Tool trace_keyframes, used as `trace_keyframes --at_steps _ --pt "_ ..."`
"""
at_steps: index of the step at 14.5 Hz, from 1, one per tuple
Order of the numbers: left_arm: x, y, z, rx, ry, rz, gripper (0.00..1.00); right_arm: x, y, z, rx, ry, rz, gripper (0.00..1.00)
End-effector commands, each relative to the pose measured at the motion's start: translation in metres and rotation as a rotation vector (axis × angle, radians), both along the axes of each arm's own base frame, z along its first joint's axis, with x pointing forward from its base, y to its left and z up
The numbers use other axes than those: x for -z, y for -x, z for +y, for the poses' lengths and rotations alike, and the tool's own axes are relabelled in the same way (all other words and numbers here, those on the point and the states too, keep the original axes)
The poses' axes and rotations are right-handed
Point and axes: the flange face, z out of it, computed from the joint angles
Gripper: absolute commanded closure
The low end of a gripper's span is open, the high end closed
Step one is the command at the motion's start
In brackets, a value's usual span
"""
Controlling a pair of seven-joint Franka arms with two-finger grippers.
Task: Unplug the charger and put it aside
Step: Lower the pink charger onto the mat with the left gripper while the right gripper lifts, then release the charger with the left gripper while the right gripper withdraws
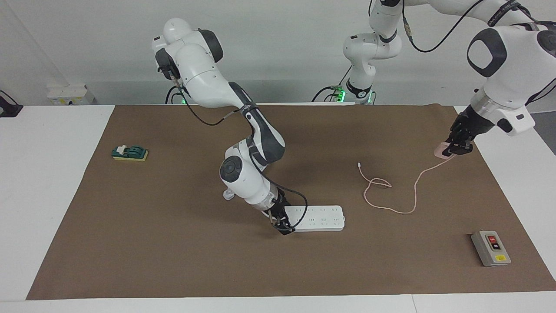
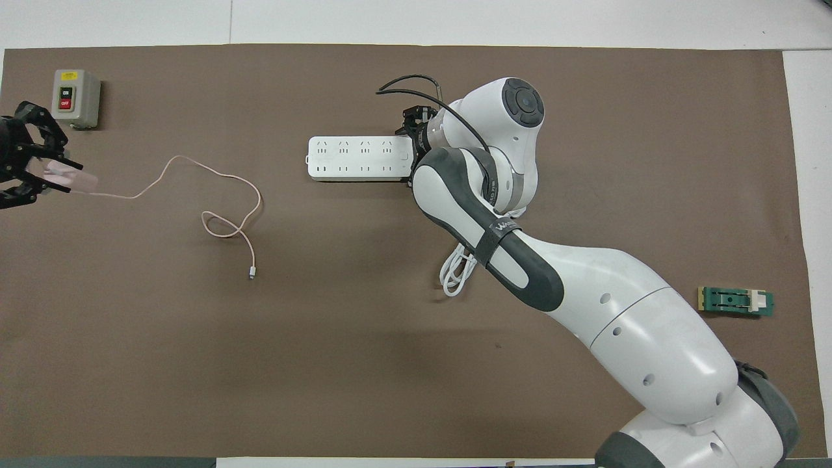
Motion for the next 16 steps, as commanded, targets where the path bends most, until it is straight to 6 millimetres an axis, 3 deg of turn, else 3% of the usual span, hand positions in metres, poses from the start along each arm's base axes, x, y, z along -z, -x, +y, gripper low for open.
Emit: trace_keyframes --at_steps 1,3,6,9,10,11,12,14,16 --pt "0.008 0.019 0.04 0.091 0.024 -0.004 1.0 -0.055 -0.007 -0.023 0.016 -0.005 0.003 0.0" --pt "0.037 0.033 0.047 0.125 0.016 -0.047 1.0 -0.084 -0.003 -0.035 -0.007 0.013 0.024 0.0" --pt "0.092 0.046 0.033 0.126 0.001 -0.108 1.0 -0.12 0.001 -0.059 -0.028 0.028 0.053 0.0" --pt "0.108 0.046 0.031 0.129 -0.004 -0.124 1.0 -0.153 0.007 -0.081 -0.054 0.044 0.065 0.0" --pt "0.113 0.048 0.031 0.128 -0.005 -0.124 0.86 -0.164 0.011 -0.089 -0.08 0.053 0.063 0.0" --pt "0.113 0.049 0.03 0.136 -0.004 -0.122 0.09 -0.176 0.017 -0.098 -0.11 0.059 0.054 0.0" --pt "0.111 0.047 0.023 0.15 -0.002 -0.117 0.0 -0.194 0.028 -0.118 -0.169 0.071 0.039 0.0" --pt "0.105 0.041 0.0 0.205 0.002 -0.094 0.0 -0.219 0.04 -0.137 -0.242 0.081 0.013 0.0" --pt "0.082 0.034 -0.012 0.281 0.0 -0.083 0.0 -0.242 0.05 -0.156 -0.319 0.11 -0.011 0.0"
